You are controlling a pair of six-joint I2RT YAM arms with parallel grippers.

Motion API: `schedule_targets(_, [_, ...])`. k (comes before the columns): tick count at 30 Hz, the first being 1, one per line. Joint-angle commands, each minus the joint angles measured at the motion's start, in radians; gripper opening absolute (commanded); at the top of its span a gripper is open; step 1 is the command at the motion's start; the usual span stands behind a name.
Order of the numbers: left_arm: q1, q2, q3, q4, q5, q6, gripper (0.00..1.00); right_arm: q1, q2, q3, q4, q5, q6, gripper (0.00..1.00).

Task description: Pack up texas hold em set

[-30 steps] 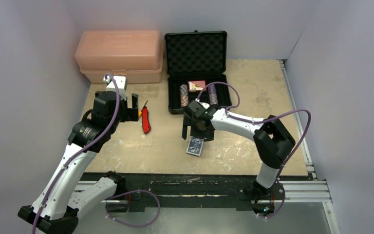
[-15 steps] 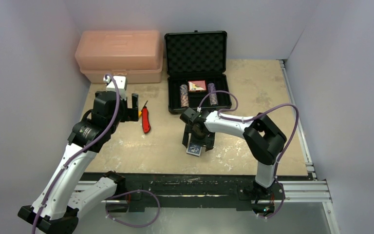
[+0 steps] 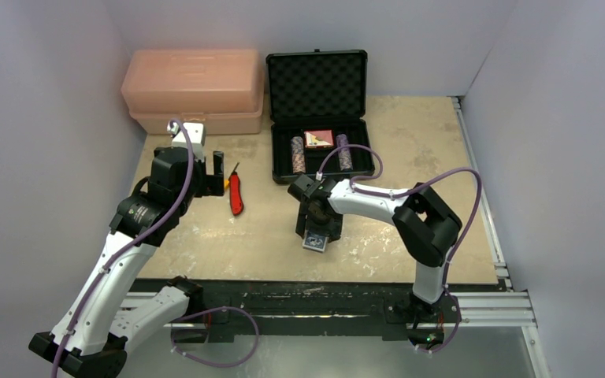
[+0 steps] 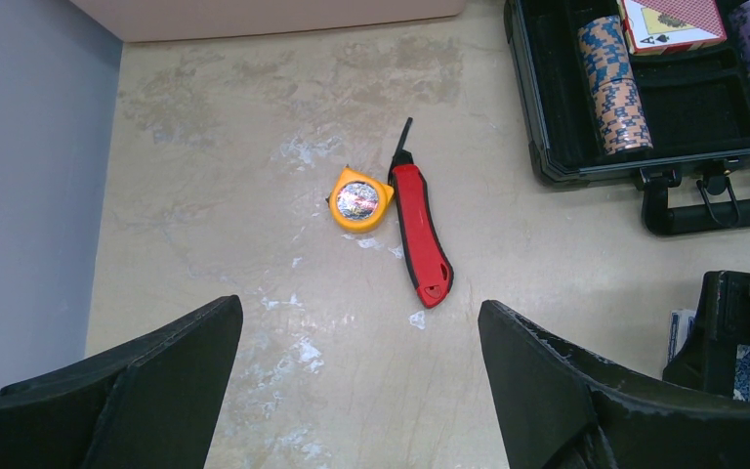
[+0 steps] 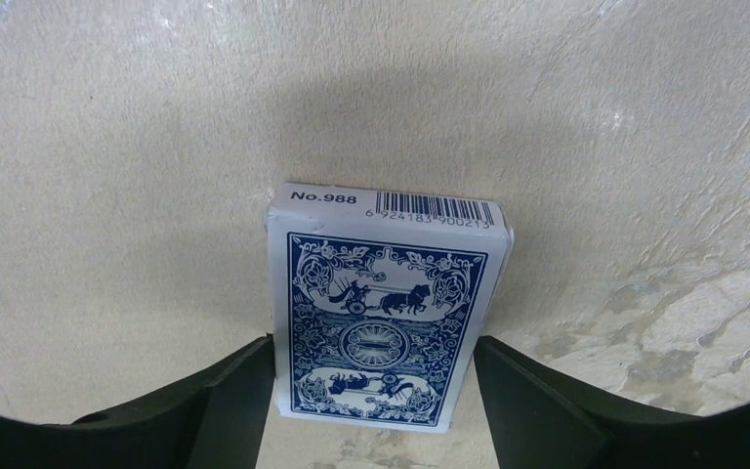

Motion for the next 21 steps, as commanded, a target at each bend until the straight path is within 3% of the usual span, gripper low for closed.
schedule_targets(1, [0.007,-0.007,0.001,0.031,0.006,0.014,0.91,0.005,0.007,0.041,-0.025,0.063,0.008,0.77])
schedule_targets(3, [0.007,-0.007,0.001,0.032,0.006,0.014,0.91,0.005,0.01,0.044,-0.029,0.07,0.007,0.72])
schedule_targets(8, [0.007,-0.007,0.002,0.031,0.007,0.014,0.91,0.005,0.012,0.038,-0.024,0.085,-0.014,0.5])
schedule_targets(15, [0.007,-0.006,0.001,0.032,0.01,0.014,0.91,0.005,-0.007,0.065,-0.014,0.107,-0.129,0.04])
schedule_targets(16, [0.007,-0.006,0.001,0.032,0.01,0.013,0.91,0.005,-0.013,0.077,-0.018,0.124,-0.15,0.0])
schedule_targets(21, [0.007,-0.006,0.001,0.031,0.01,0.013,0.91,0.005,-0.067,0.14,-0.018,0.222,-0.278,0.0])
